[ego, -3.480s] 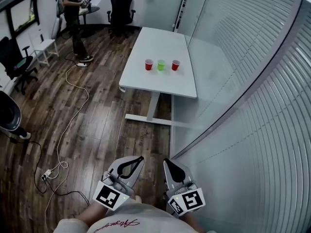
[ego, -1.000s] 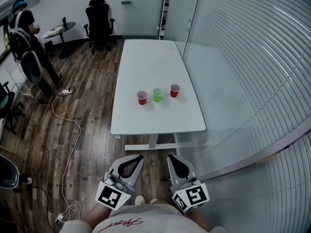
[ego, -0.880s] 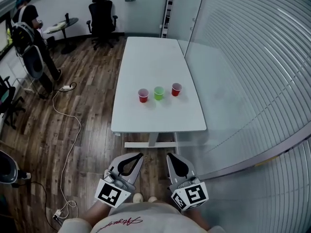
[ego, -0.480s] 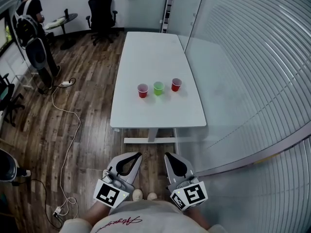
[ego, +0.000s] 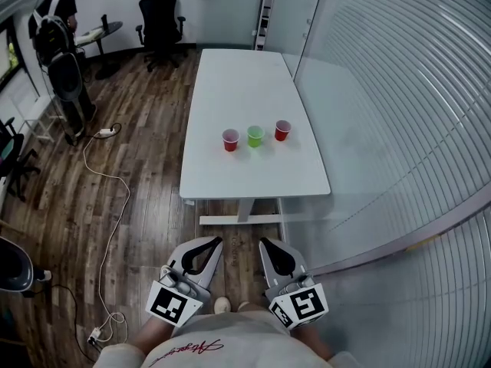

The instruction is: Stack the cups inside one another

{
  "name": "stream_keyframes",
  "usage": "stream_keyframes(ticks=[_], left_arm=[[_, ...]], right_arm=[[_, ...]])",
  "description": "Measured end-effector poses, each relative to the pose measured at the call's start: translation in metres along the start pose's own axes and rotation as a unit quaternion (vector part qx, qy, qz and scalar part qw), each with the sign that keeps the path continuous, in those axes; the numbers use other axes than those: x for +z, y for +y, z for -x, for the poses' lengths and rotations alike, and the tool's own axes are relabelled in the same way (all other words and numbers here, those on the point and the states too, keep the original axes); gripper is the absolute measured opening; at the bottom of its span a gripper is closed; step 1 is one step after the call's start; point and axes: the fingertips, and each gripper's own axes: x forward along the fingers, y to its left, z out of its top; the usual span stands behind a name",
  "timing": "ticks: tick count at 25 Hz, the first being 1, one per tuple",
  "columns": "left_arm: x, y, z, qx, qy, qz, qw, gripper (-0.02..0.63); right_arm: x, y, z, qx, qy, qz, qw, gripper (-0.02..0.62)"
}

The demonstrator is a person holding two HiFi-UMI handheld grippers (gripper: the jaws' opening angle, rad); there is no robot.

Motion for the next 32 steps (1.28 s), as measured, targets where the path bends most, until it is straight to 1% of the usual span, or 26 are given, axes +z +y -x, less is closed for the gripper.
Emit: stream_keyframes(ticks=[6, 11, 16, 22, 32], left_arm=[[-0.004, 0.001, 0.001, -0.008, -0.002, 0.005, 1.0, -0.005], [-0.007, -0.003, -0.002, -0.022, 0.004, 0.008, 0.9997, -0.005], [-0.009, 0.001, -0.009, -0.025, 0.004, 0.004, 0.9997, -0.005], [-0.008, 0.017, -0.018, -0.014, 0.0, 0.001, 0.9999, -0.005], [-0.017, 0.053, -0.056, 0.007, 0.002, -0.005, 1.0, -0.005]], right_arm=[[-0.007, 0.002, 0.003, -0.009, 0.008, 0.002, 1.0, 0.002], [-0.008, -0.004, 0.014, -0.029, 0.013, 0.0, 1.0, 0.002], [-0.007, -0.014, 0.011, -0.034, 0.013, 0.003, 0.999, 0.002], [-0.002, -0.023, -0.006, -0.026, 0.008, 0.006, 1.0, 0.002], [-0.004, -0.058, -0.051, -0.011, 0.004, 0.004, 1.0, 0.002]])
